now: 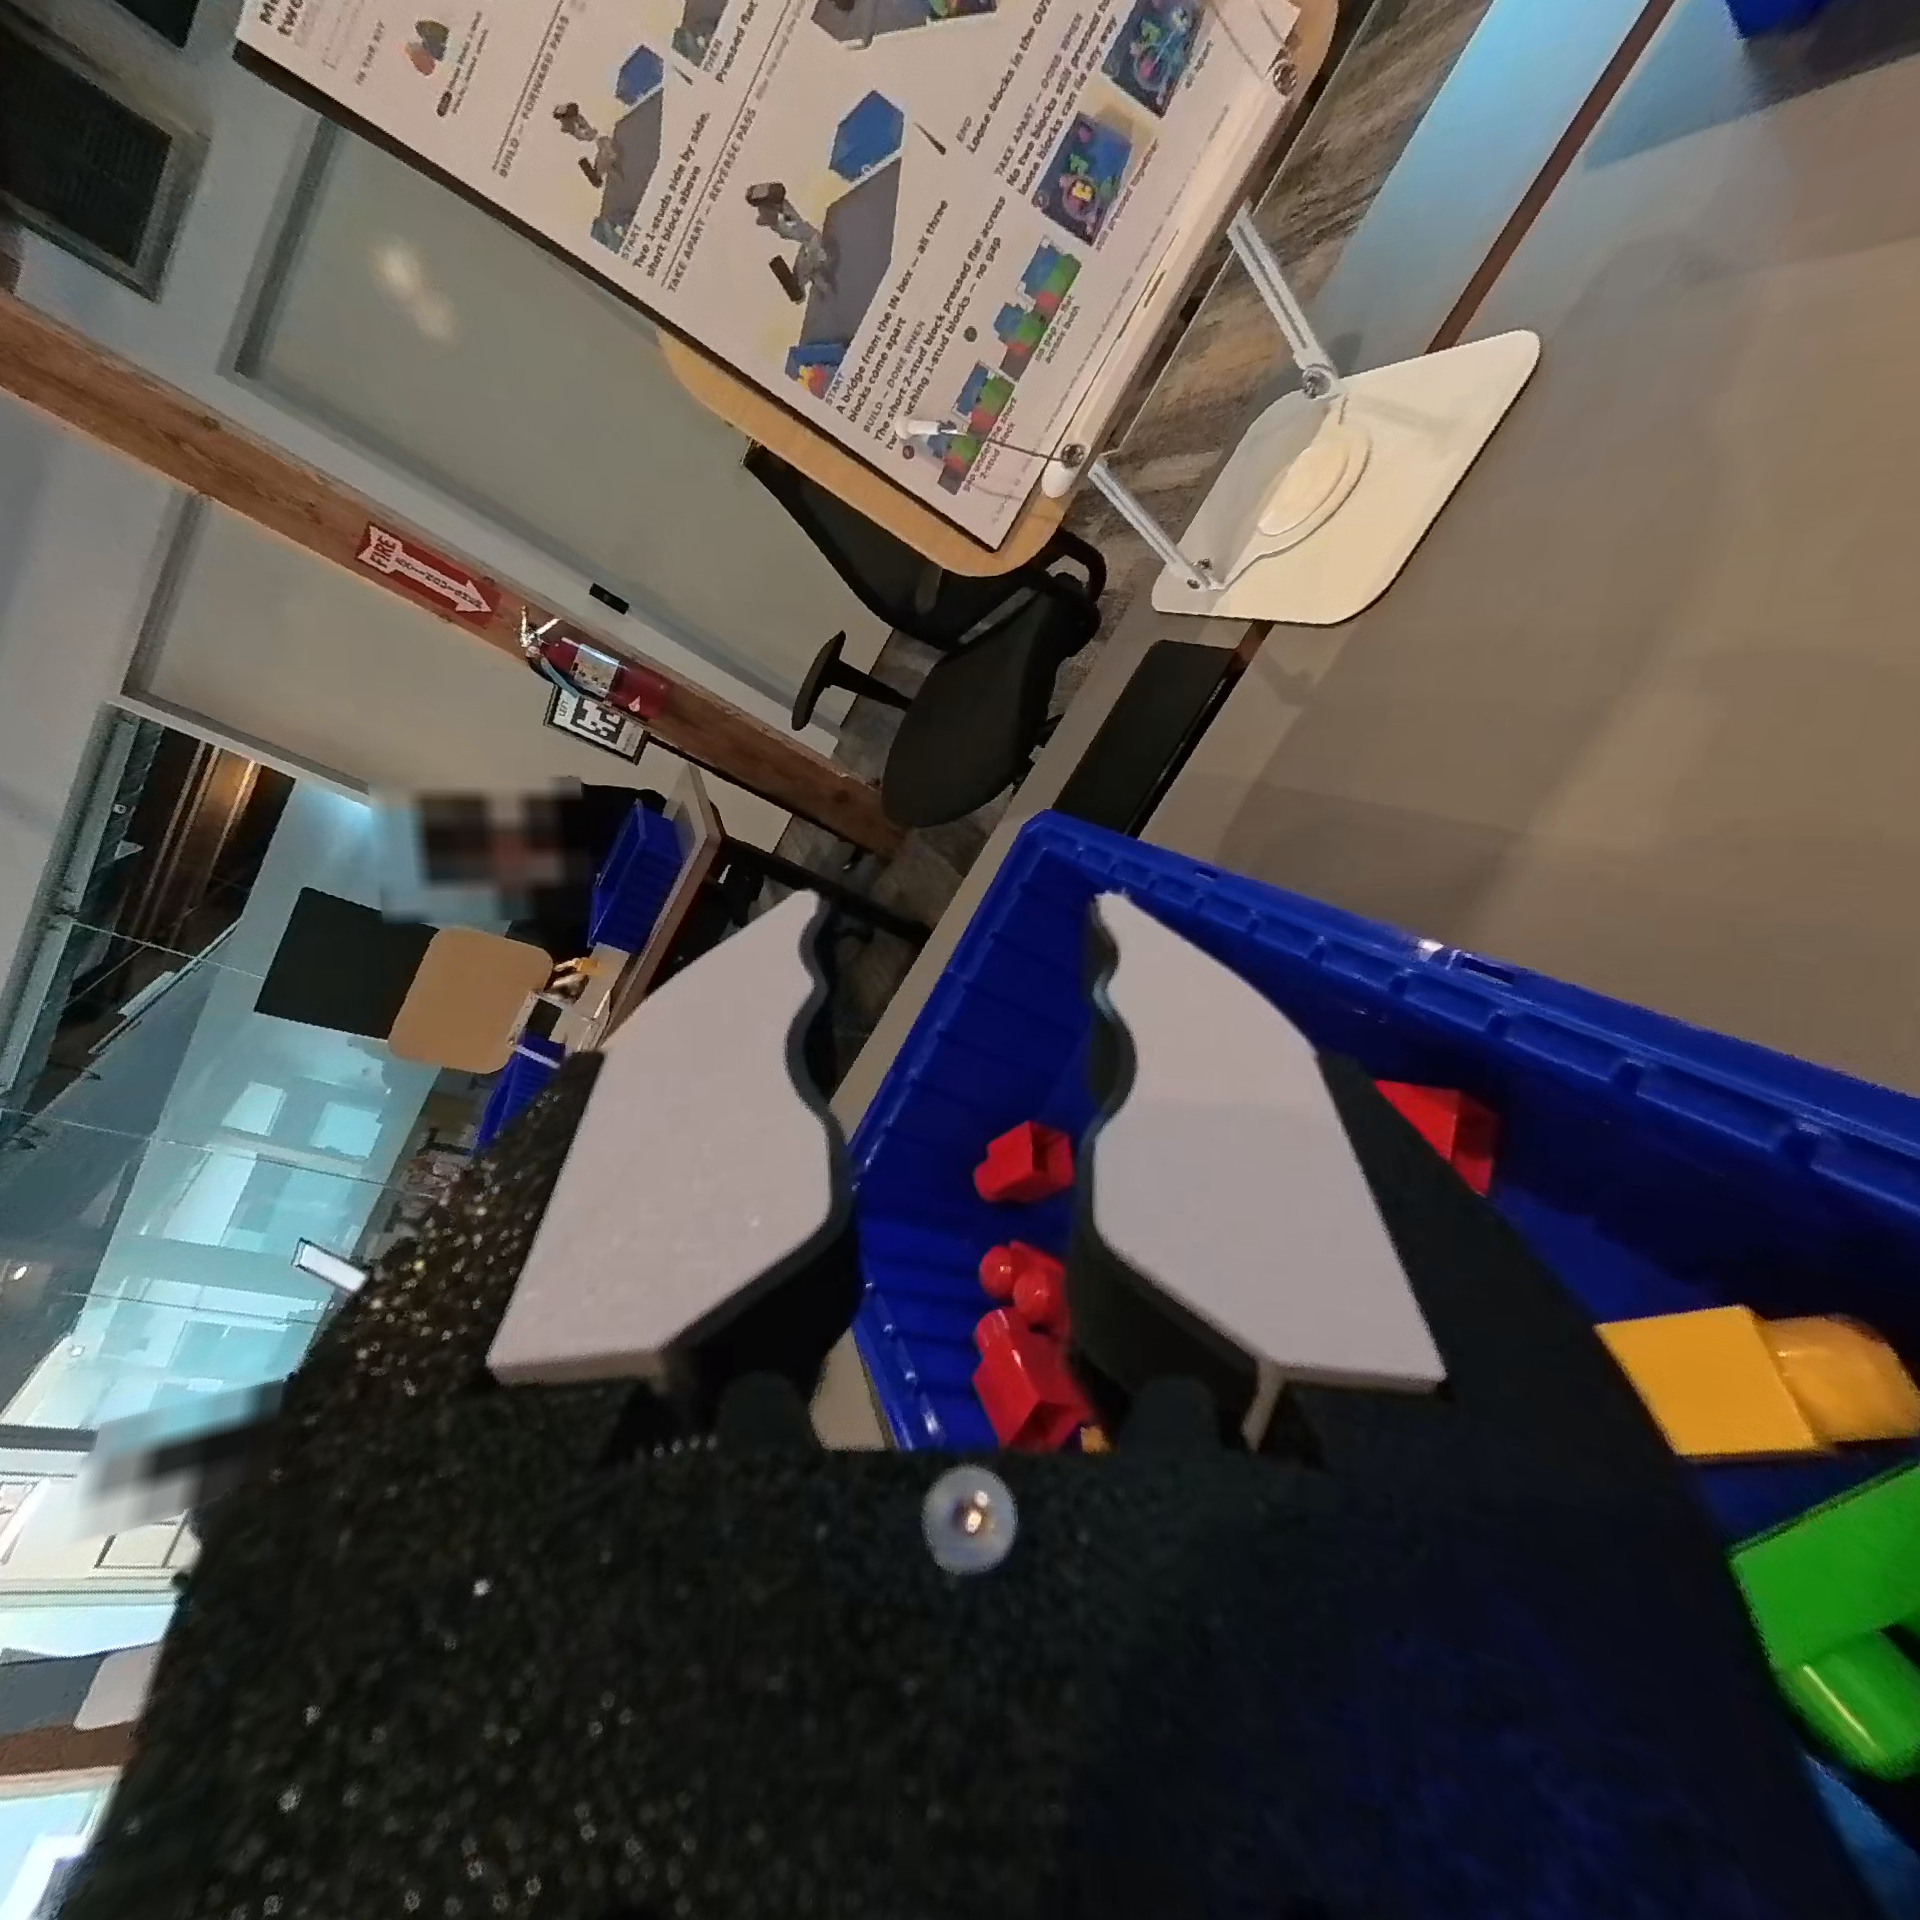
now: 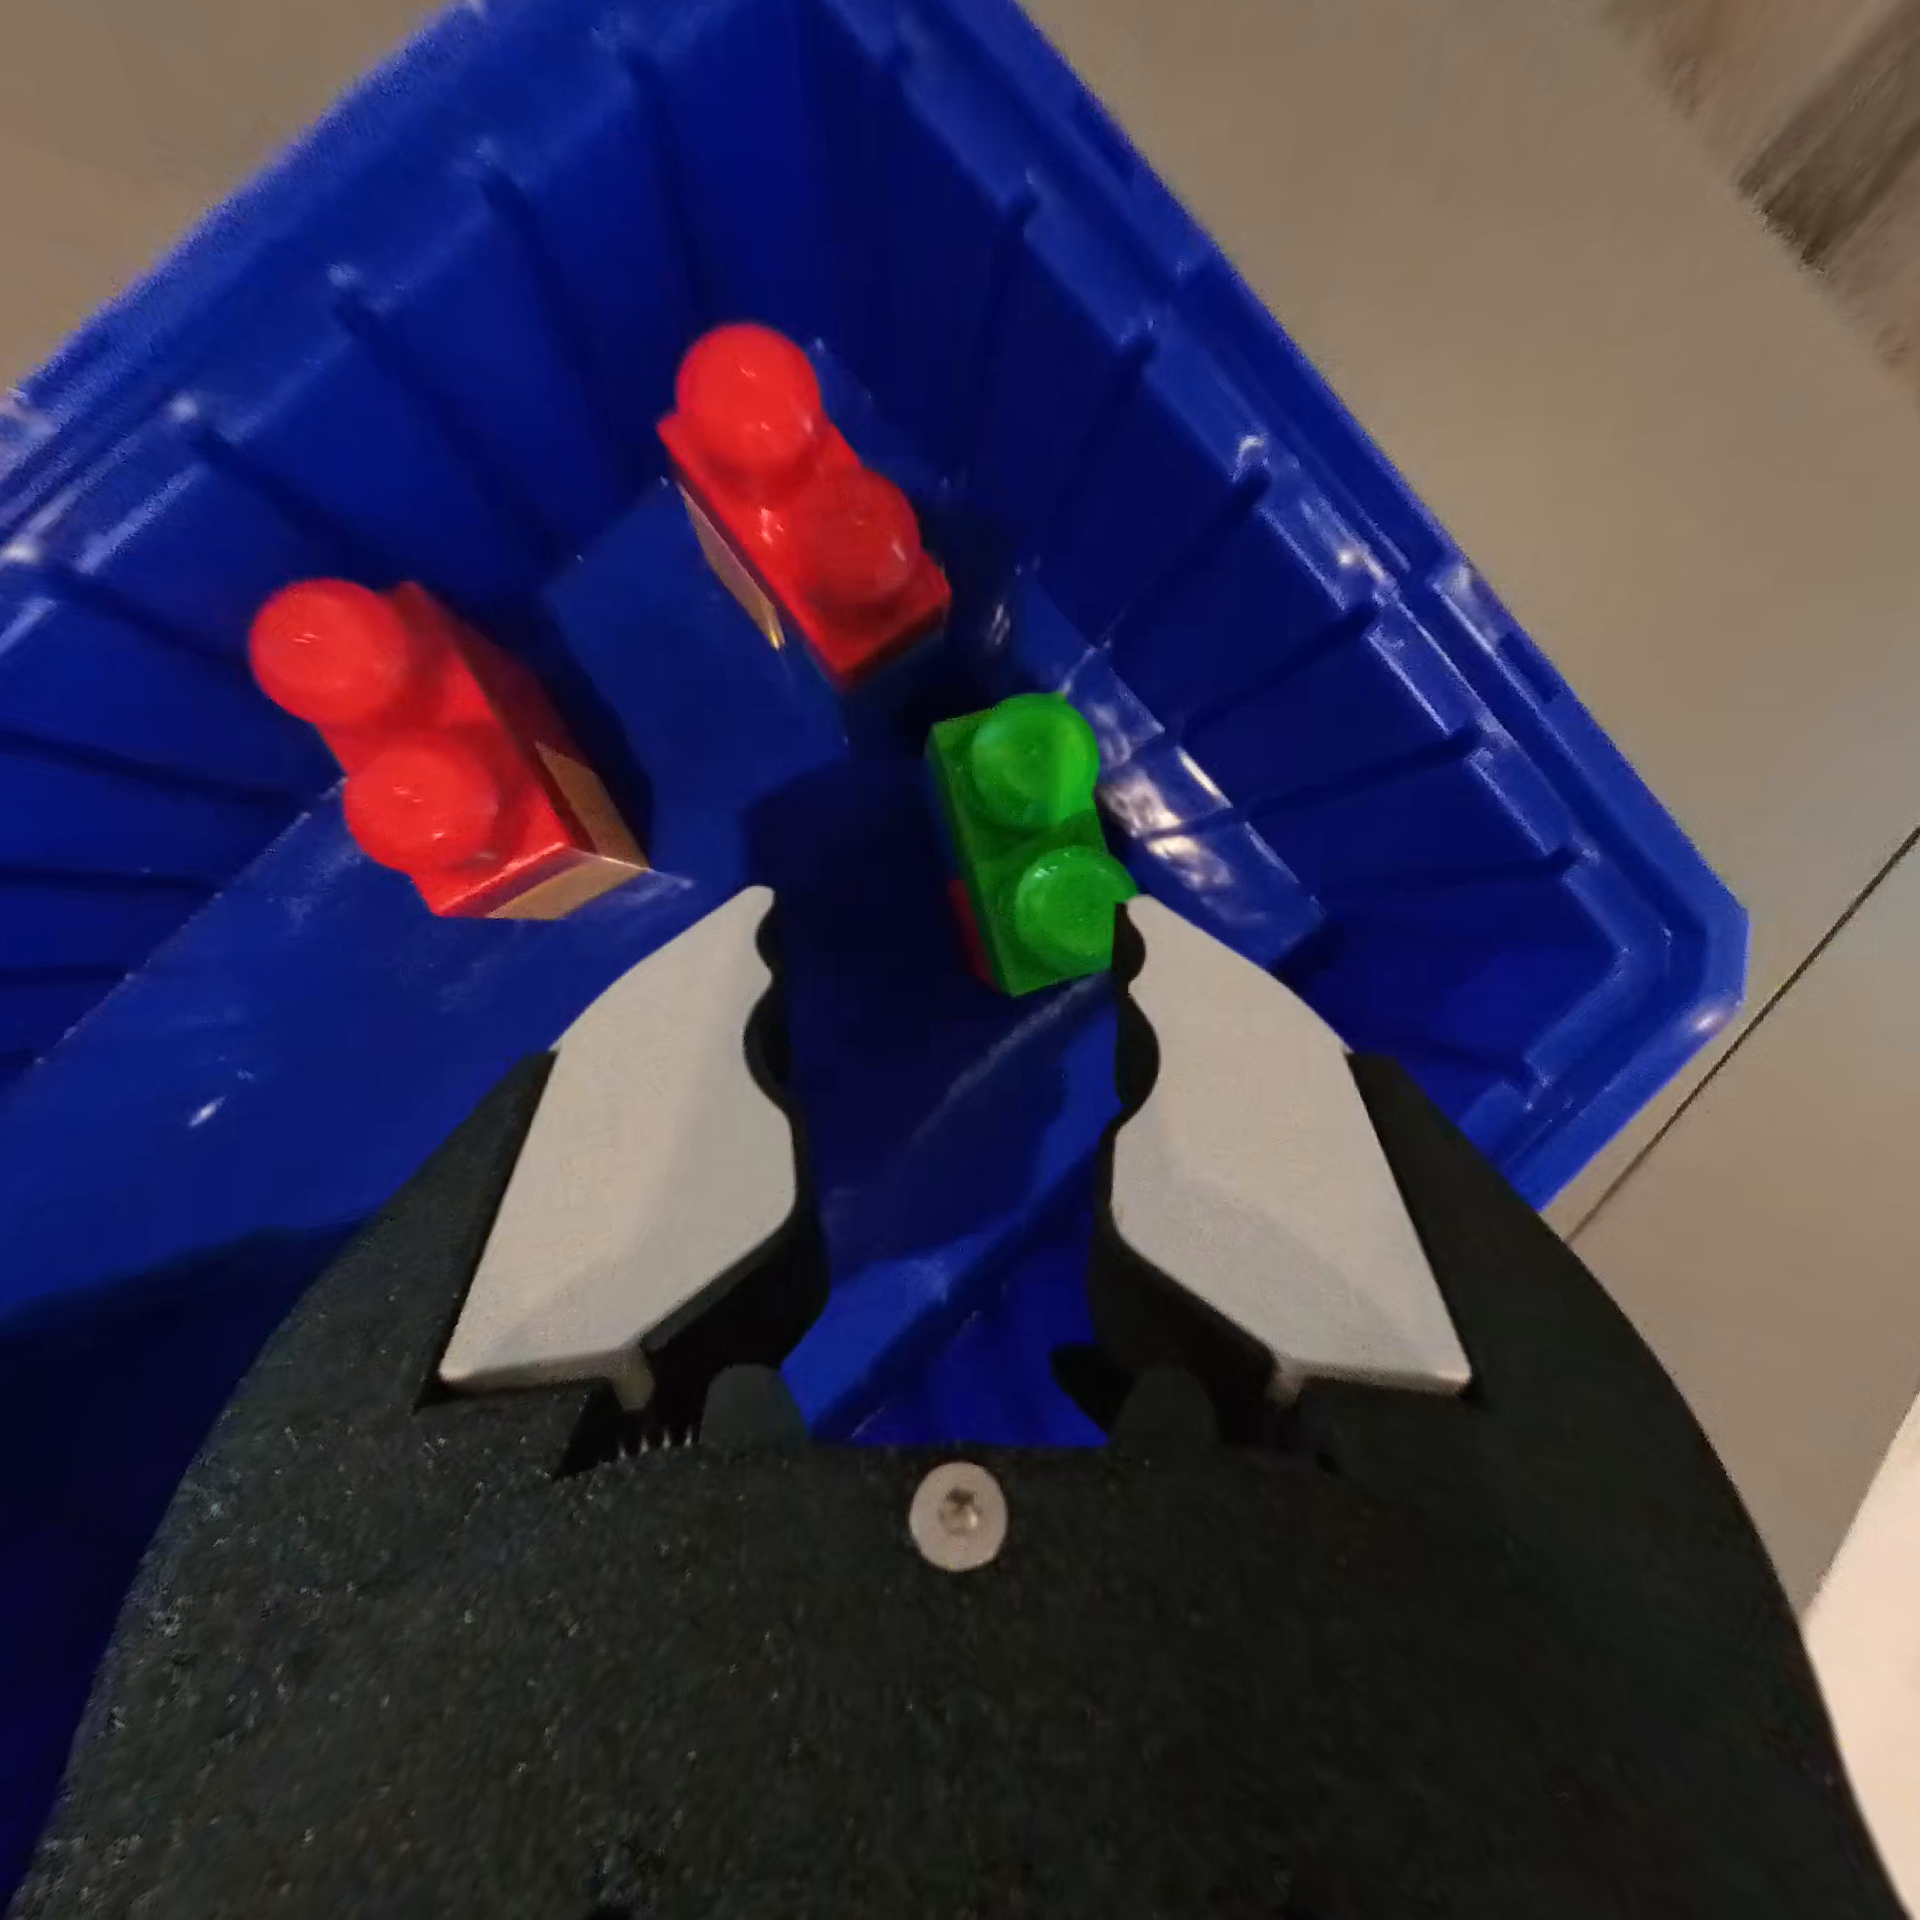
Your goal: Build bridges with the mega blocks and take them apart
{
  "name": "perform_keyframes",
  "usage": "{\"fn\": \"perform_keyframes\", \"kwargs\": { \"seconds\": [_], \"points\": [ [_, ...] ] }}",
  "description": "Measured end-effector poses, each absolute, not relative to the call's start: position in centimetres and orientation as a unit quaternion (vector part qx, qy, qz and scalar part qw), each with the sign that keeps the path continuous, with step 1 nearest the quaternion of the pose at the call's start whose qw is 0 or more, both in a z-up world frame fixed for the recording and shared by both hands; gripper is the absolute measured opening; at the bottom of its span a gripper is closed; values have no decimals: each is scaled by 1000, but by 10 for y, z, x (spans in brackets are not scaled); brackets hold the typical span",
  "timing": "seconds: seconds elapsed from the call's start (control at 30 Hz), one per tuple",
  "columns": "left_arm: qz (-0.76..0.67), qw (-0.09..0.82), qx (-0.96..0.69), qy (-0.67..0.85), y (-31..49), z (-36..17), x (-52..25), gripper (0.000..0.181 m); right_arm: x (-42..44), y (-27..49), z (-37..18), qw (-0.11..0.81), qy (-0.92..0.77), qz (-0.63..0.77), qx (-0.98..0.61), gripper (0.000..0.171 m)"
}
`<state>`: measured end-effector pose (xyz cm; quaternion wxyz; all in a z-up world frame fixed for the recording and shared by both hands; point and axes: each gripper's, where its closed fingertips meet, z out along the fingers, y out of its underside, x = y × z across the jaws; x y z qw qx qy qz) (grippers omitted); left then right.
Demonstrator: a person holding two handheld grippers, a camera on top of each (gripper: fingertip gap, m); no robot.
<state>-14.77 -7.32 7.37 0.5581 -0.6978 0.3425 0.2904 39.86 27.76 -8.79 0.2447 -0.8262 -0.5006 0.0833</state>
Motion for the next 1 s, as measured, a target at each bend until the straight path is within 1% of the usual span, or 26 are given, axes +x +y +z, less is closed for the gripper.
{"fn": "perform_keyframes", "kwargs": {
  "seconds": [0.13,0.23,0.4,0.5,0.67,0.77,0.87,0.9,0.93,1.0],
  "points": [
    [303,556,-697,337,-75,76,-151,45,403,291,-106,158,-533,15,-831,60],
    [310,552,-699,334,-74,76,-153,45,397,296,-116,112,-555,-3,-824,59],
    [322,538,-704,334,-70,71,-154,45,400,299,-133,36,-592,-42,-804,34],
    [326,530,-708,334,-66,68,-155,45,401,300,-133,21,-642,-48,-765,33],
    [331,517,-714,336,-61,63,-157,45,406,310,-132,40,-723,-84,-685,33],
    [335,509,-717,337,-59,60,-157,45,407,313,-132,51,-737,-88,-668,34],
    [345,506,-714,338,-56,60,-157,44,408,316,-131,59,-718,-91,-687,34],
    [349,507,-711,339,-55,60,-156,42,409,319,-129,68,-705,-99,-699,38],
    [352,507,-710,340,-54,60,-155,42,410,320,-126,72,-690,-100,-713,51],
    [353,506,-708,342,-53,60,-153,42,405,313,-112,81,-652,-63,-751,63]
  ]
}}
